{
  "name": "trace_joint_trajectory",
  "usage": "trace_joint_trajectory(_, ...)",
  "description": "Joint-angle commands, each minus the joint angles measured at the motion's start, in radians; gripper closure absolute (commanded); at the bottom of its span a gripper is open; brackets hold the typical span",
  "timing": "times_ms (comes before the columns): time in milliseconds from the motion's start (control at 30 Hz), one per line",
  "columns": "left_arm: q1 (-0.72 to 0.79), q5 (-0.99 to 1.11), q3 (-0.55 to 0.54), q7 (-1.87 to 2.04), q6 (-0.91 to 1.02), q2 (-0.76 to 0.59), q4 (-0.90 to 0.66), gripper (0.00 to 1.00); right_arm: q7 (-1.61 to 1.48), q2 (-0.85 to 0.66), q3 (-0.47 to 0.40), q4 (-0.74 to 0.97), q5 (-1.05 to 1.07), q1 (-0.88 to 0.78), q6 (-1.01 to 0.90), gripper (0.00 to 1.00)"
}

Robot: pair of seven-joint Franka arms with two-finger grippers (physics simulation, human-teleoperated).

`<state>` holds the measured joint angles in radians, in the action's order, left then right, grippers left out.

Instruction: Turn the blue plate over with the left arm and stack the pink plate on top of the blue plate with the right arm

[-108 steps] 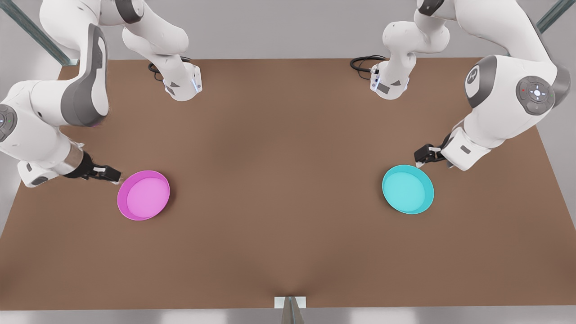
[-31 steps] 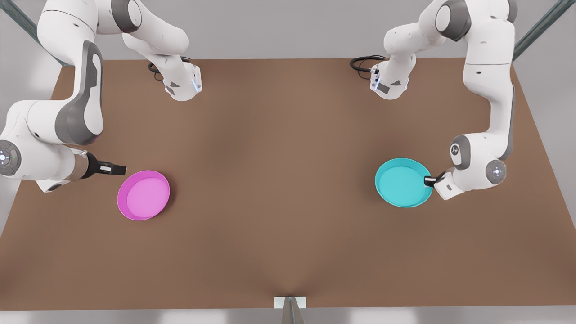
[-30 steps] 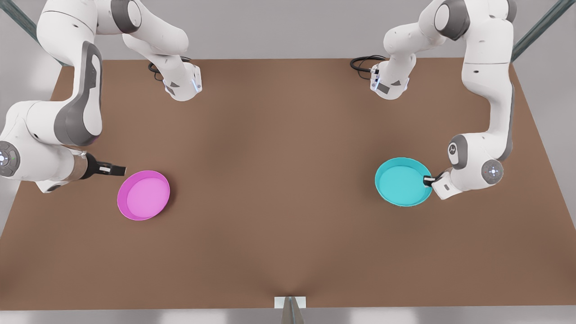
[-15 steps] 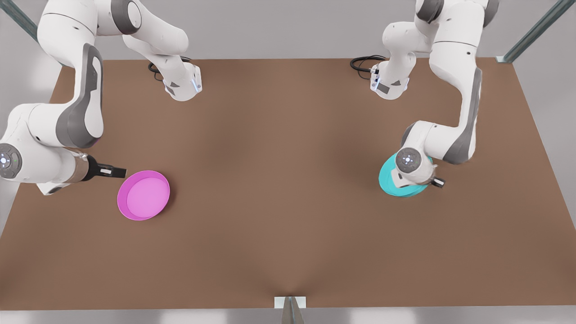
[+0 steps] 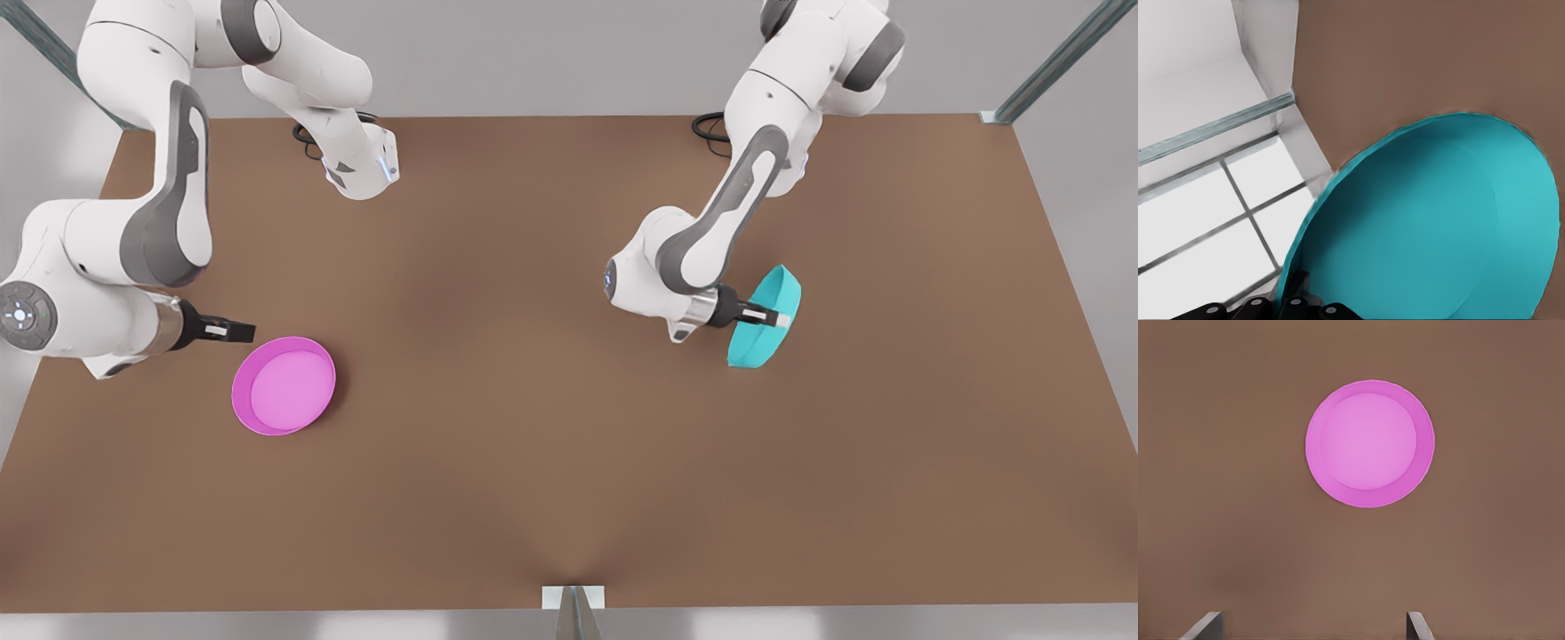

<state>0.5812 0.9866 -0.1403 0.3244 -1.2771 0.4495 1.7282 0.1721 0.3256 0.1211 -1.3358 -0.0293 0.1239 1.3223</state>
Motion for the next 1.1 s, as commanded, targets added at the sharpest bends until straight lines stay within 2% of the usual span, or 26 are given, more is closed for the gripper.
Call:
trace_joint_trajectory(0, 0.014, 0.043, 0.002, 0.001, 0.018, 0.014, -0.013, 0.79, -0.003, 0.0, 0.0, -0.003, -0.006, 0.0, 0.0, 0.0)
trace_joint_trajectory(167, 0.151, 0.116, 0.016, 0.013, 0.2, 0.147, -0.125, 0.79, -0.006, 0.004, 0.003, -0.011, -0.009, -0.004, -0.014, 0.0)
trace_joint_trajectory(233, 0.293, 0.113, 0.137, 0.01, 0.236, 0.205, -0.18, 0.79, -0.006, 0.009, 0.003, -0.011, -0.009, -0.003, -0.012, 0.0)
trace_joint_trajectory(267, 0.319, 0.113, 0.142, 0.01, 0.262, 0.244, -0.219, 0.79, -0.006, 0.01, 0.003, -0.011, -0.009, -0.004, -0.012, 0.0)
trace_joint_trajectory(367, 0.442, 0.11, 0.261, 0.001, 0.269, 0.322, -0.272, 0.79, -0.008, 0.007, 0.003, -0.017, -0.011, -0.001, -0.014, 0.0)
trace_joint_trajectory(467, 0.514, 0.103, 0.311, -0.004, 0.306, 0.409, -0.383, 0.79, -0.006, 0.007, 0.003, -0.016, -0.009, -0.001, -0.014, 0.0)
trace_joint_trajectory(667, 0.583, 0.164, 0.335, -0.002, 0.305, 0.515, -0.481, 0.79, -0.006, 0.012, 0.002, -0.017, -0.009, -0.006, -0.005, 0.0)
trace_joint_trajectory(733, 0.641, 0.165, 0.392, -0.004, 0.302, 0.537, -0.487, 0.79, -0.006, 0.009, 0.002, -0.013, -0.006, 0.002, 0.005, 0.0)
trace_joint_trajectory(833, 0.697, 0.159, 0.419, -0.004, 0.306, 0.546, -0.487, 0.79, -0.006, 0.007, 0.002, -0.013, -0.012, -0.003, 0.021, 0.0)
trace_joint_trajectory(933, 0.715, 0.158, 0.444, -0.001, 0.315, 0.62, -0.545, 0.79, -0.006, 0.01, 0.002, -0.016, -0.011, -0.001, 0.103, 0.0)
trace_joint_trajectory(1067, 0.721, 0.152, 0.458, 0.004, 0.315, 0.696, -0.61, 0.79, -0.008, 0.015, 0.002, -0.003, 0.005, 0.002, 0.121, 0.0)
